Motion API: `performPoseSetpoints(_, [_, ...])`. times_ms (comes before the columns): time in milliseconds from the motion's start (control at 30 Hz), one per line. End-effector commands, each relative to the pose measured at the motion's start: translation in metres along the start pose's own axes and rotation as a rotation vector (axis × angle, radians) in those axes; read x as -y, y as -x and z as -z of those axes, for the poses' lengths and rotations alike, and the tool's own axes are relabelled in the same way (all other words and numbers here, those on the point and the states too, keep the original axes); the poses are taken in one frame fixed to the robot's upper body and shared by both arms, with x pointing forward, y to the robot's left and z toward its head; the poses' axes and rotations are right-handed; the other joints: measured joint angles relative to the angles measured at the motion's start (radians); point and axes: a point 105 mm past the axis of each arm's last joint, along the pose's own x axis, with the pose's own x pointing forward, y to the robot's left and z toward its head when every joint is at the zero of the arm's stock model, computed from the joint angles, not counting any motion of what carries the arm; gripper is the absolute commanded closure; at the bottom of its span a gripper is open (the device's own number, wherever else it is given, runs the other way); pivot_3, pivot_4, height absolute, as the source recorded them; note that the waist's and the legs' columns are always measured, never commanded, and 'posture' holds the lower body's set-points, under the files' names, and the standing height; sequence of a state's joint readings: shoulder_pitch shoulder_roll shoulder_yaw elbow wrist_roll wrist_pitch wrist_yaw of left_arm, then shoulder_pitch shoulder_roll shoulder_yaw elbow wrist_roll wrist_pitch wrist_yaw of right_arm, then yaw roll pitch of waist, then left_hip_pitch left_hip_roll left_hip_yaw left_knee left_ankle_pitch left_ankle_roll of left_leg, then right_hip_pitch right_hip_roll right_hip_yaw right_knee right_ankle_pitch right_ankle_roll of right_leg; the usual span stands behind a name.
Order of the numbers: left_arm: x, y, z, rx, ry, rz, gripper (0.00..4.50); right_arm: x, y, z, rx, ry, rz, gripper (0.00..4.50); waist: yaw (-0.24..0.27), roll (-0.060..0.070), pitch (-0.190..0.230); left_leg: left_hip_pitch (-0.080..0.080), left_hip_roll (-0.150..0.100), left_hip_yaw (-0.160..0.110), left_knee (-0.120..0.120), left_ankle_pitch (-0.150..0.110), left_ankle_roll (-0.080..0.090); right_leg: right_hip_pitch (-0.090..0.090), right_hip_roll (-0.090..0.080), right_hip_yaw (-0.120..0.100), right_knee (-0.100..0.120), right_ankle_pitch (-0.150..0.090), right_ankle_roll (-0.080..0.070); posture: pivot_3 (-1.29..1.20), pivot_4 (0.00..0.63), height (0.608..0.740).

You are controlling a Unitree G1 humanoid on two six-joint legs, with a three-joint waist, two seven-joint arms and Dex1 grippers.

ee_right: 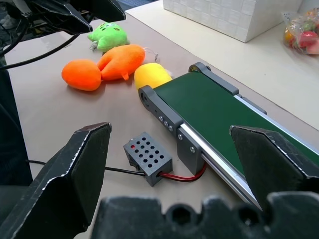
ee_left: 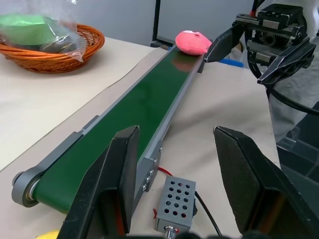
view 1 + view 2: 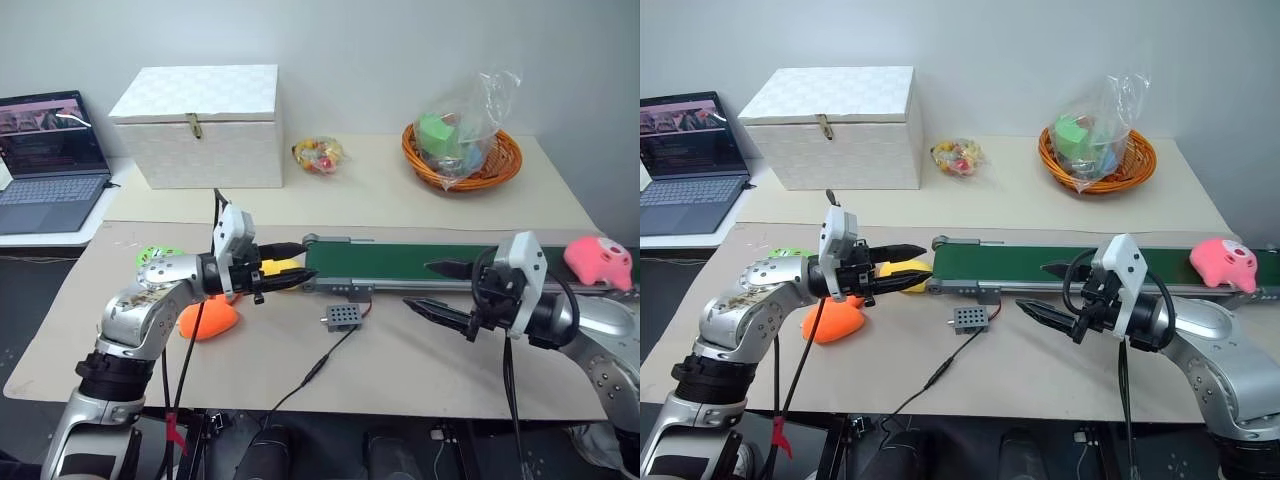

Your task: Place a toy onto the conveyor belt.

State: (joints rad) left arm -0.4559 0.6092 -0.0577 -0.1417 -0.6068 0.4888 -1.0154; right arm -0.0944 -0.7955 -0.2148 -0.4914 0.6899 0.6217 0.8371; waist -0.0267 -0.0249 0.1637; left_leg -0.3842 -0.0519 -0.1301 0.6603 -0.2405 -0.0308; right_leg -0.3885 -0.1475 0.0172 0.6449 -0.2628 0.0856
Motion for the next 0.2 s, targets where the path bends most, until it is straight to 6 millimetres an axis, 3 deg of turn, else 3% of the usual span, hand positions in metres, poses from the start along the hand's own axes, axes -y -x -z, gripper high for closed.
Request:
performPoseSetpoints(33, [0.0009, 0.0015, -0.0168, 0.045, -0.037, 0.011, 1.96, -0.0002, 0.0047, -0.0111, 0.024, 0.046, 0.010, 0.00, 0.000, 0.000, 0.000, 0.000, 0.000, 0.000, 0.000, 0.000, 0.000, 0.000, 0.000, 0.000, 0.000, 0.000, 0.000, 0.00, 0.150, 0.740])
performPoseSetpoints(200, [0.0015, 0.0030, -0.0170, 0.047, -0.034, 0.014, 1.96, -0.0008, 0.0036, -0.0103, 0.026, 0.044, 0.006, 0.00, 0.000, 0.000, 0.000, 0.000, 0.000, 0.000, 0.000, 0.000, 0.000, 0.000, 0.000, 0.000, 0.000, 0.000, 0.000, 0.00, 0.150, 0.740])
